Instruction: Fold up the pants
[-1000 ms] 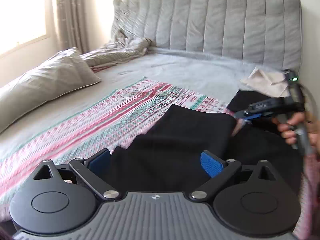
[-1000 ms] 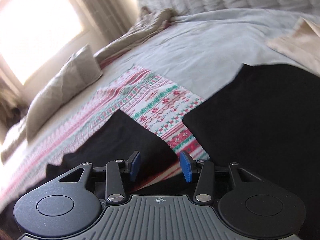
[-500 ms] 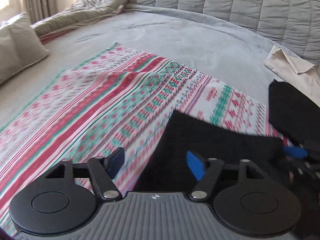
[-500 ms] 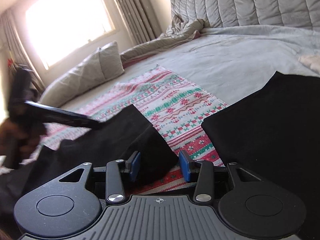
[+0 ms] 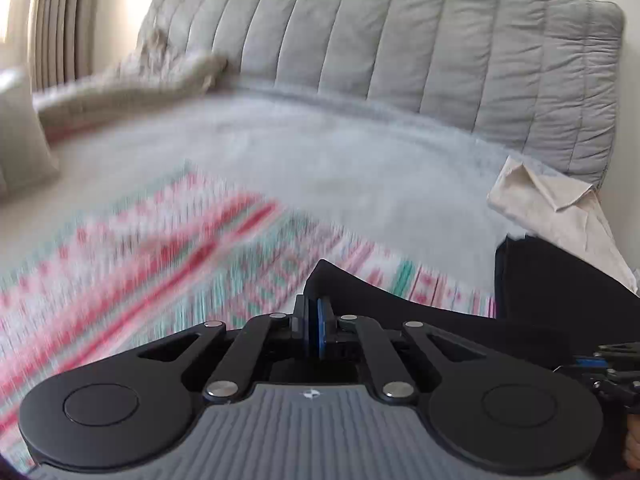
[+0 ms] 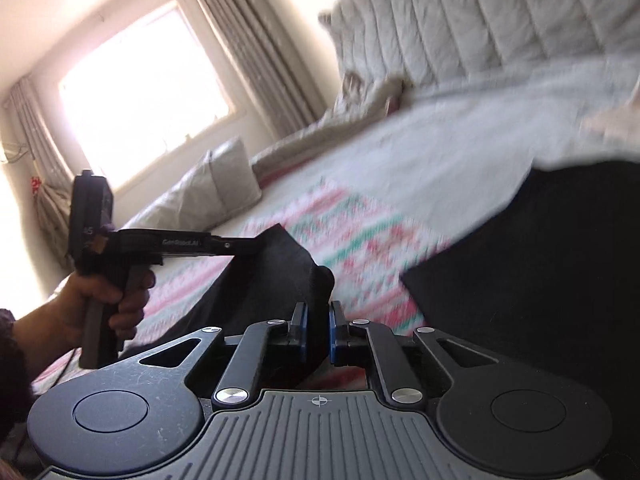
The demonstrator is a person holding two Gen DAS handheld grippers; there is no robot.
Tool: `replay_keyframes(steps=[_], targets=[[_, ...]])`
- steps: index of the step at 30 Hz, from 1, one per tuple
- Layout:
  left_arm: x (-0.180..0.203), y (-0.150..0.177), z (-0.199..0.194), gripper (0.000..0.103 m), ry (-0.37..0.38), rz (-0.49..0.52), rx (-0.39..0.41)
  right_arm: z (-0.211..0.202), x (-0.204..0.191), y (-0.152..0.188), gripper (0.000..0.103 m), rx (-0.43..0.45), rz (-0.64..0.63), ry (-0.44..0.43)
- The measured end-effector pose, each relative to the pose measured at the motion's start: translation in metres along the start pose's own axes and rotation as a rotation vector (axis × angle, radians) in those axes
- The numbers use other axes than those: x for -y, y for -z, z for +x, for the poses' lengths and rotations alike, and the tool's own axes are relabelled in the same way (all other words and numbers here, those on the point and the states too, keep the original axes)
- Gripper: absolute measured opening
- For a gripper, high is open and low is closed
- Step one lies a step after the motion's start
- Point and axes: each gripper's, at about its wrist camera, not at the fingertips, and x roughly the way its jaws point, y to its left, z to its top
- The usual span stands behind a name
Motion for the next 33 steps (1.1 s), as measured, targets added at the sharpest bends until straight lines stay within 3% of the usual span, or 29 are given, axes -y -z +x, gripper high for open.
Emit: replay_keyframes(steps=[4,9,12,15,17,21,23,26,29,33], targets=[[0.012,-0.016,0.004,0.011,-0.045,0.056,0.052,0.004,-0.018,-0.003,0.008,0.037,-0.097,0.107],[0.02,-0.002,0.042,0.011,-0.084,0.096,0.007,0.02,-0.015,0.0,0.009,-0.02,-0.118,0.18],[0.023,0.017,0.07,0.012,-0.145,0.105,-0.036,0.018,-0.006,0.0,0.023,-0.02,-0.071,0.196],[0.025,0.022,0.076,0.02,-0.194,0.102,-0.013,0.005,0.009,-0.007,0.029,0.05,-0.004,0.233],[0.024,0.017,0.07,0.034,-0.208,0.085,0.002,-0.004,0.023,-0.011,0.031,0.073,0.07,0.217],[0.028,0.014,0.049,0.05,-0.221,0.062,0.01,-0.005,0.037,-0.01,0.035,0.041,0.152,0.14],[0.033,0.018,0.031,0.066,-0.228,0.049,0.016,-0.002,0.032,-0.008,0.039,0.032,0.121,0.144],[0.039,0.031,-0.005,0.071,-0.227,0.033,0.016,-0.002,0.017,-0.005,0.044,0.036,0.034,0.176],[0.043,0.05,-0.05,0.074,-0.25,0.032,-0.003,-0.003,0.011,-0.003,0.058,0.043,-0.001,0.176],[0.036,0.075,-0.12,0.081,-0.348,0.015,-0.032,-0.008,0.004,-0.003,0.064,0.033,-0.02,0.19]])
